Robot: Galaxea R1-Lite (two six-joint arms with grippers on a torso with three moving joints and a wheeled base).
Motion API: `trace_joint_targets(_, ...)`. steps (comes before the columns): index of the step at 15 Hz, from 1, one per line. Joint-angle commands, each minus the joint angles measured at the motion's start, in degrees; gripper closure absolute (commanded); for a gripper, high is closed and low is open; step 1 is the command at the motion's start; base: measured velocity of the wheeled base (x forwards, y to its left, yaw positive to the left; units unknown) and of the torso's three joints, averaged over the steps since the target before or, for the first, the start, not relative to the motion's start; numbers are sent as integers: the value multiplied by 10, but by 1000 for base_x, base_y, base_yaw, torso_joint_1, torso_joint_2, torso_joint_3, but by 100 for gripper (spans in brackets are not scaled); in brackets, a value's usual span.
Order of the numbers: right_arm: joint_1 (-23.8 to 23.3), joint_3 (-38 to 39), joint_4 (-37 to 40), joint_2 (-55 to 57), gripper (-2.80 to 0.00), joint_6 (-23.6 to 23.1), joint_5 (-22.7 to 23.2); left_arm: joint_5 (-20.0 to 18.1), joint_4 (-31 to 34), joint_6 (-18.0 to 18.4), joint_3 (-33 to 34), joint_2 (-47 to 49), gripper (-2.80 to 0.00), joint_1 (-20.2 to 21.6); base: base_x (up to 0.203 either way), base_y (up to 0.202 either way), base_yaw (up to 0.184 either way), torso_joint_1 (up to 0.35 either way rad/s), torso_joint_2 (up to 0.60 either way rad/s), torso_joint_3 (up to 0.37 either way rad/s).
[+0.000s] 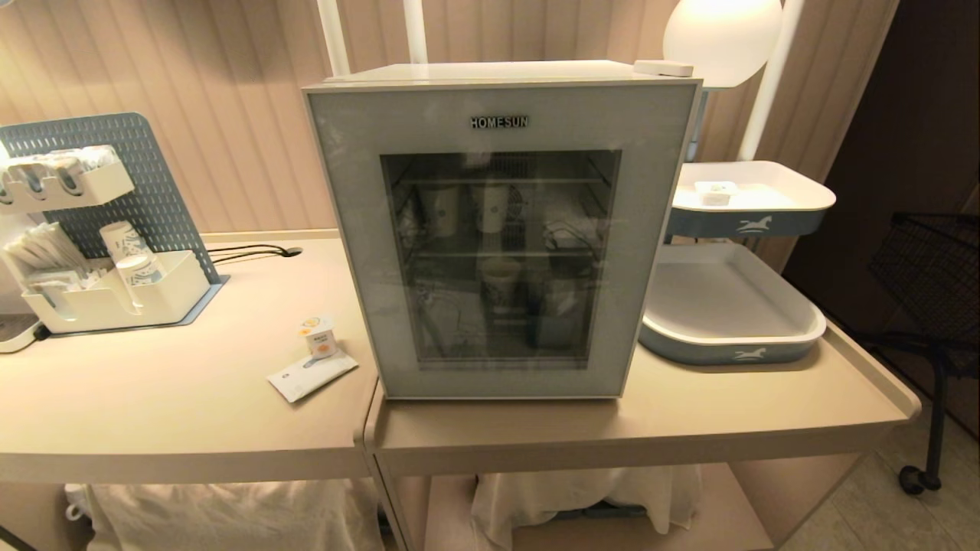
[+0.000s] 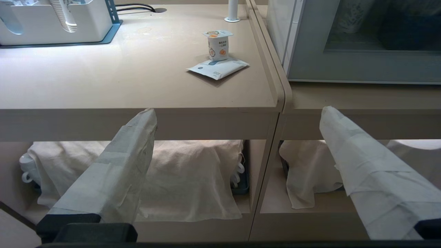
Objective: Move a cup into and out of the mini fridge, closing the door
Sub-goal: Open the freezer door
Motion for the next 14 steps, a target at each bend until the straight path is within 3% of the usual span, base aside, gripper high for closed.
trace_joint_targets(1, 0, 0, -1, 0, 0, 0, 0, 1, 0, 0, 1, 0, -280, 0, 0, 0, 0, 0, 0, 0)
trace_joint_targets(6, 0, 0, -1, 0, 0, -5, 0, 1, -1, 4, 0, 0, -280, 1, 0, 0, 0, 0, 0, 0)
trace_joint_targets(10, 0, 0, -1, 0, 0, -4, 0, -9, 1, 75, -25, 4, -280, 1, 0, 0, 0, 0, 0, 0)
trace_joint_targets(12, 0, 0, -1, 1, 0, -4, 0, -11, 48, 67, -135, 30, -280, 0, 0, 0, 0, 0, 0, 0)
trace_joint_targets(14, 0, 0, -1, 0, 0, -4, 0, -7, 124, 23, -301, 105, -280, -7, 0, 0, 0, 0, 0, 0)
